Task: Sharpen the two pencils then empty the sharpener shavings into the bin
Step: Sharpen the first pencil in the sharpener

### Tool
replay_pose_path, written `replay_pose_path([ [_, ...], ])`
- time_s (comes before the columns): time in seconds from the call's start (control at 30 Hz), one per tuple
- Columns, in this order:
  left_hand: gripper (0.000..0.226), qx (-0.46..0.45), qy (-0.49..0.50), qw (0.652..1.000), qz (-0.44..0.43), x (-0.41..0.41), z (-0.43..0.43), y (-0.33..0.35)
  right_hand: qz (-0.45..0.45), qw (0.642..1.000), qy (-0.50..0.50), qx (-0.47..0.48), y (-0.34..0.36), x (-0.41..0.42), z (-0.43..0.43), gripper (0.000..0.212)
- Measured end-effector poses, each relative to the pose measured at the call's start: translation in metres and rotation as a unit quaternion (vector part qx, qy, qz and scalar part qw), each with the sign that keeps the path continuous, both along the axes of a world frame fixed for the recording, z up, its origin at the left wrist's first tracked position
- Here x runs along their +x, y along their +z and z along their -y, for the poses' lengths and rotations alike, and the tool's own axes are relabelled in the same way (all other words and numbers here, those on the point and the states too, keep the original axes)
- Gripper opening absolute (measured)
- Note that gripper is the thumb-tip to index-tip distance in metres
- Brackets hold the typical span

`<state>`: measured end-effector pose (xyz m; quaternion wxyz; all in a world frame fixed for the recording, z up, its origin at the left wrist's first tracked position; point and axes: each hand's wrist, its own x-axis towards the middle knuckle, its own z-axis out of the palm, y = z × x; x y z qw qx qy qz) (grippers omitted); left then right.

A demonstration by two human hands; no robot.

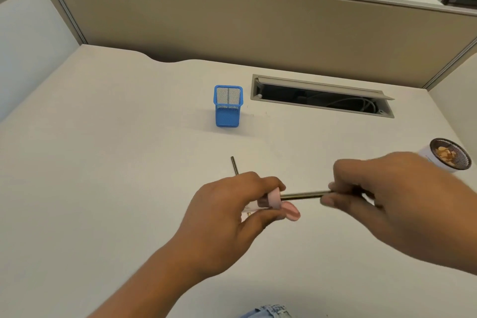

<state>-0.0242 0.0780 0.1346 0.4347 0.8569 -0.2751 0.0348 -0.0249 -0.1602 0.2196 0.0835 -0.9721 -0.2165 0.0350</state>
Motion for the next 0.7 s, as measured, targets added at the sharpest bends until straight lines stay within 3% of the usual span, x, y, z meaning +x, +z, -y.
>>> replay_pose_path([
  [0.03, 0.021, 0.022, -0.002, 0.999, 0.030, 0.000, 0.000, 0.000, -0.136, 0.984, -0.093, 0.074, 0.000, 0.000, -0.003, 0.034],
  [0.1, 0.024, 0.052, -0.011, 0.996, 0.075, -0.002, 0.001, -0.002, -0.321, 0.913, -0.197, 0.161, -0.006, 0.005, 0.001, 0.032],
  [0.13, 0.026, 0.060, -0.016, 0.995, 0.083, -0.003, 0.001, -0.003, -0.350, 0.899, -0.203, 0.169, -0.008, 0.007, 0.002, 0.031],
  [0.2, 0.028, 0.069, -0.026, 0.994, 0.080, -0.003, 0.001, -0.005, -0.339, 0.909, -0.185, 0.154, -0.011, 0.007, 0.004, 0.024],
  [0.27, 0.026, 0.068, -0.030, 0.995, 0.063, -0.004, 0.001, -0.006, -0.295, 0.932, -0.160, 0.133, -0.009, 0.003, 0.005, 0.019],
  [0.3, 0.023, 0.062, -0.027, 0.996, 0.051, -0.005, 0.001, -0.007, -0.248, 0.959, -0.117, 0.076, -0.008, 0.000, 0.006, 0.026],
  [0.37, 0.016, 0.033, -0.014, 0.999, 0.022, -0.006, 0.000, -0.008, -0.077, 0.996, -0.017, -0.033, -0.006, 0.001, 0.010, 0.030],
  [0.47, 0.014, -0.030, -0.001, 0.999, -0.032, -0.007, -0.002, -0.009, 0.201, 0.967, 0.133, -0.080, -0.005, 0.005, 0.022, 0.013],
  [0.63, 0.018, -0.057, -0.001, 0.997, -0.050, -0.007, -0.003, -0.008, 0.289, 0.924, 0.244, -0.065, -0.003, 0.003, 0.031, 0.006],
  [0.7, 0.023, -0.050, 0.006, 0.998, -0.041, -0.005, -0.004, -0.007, 0.270, 0.931, 0.236, -0.059, -0.009, 0.001, 0.031, 0.009],
])
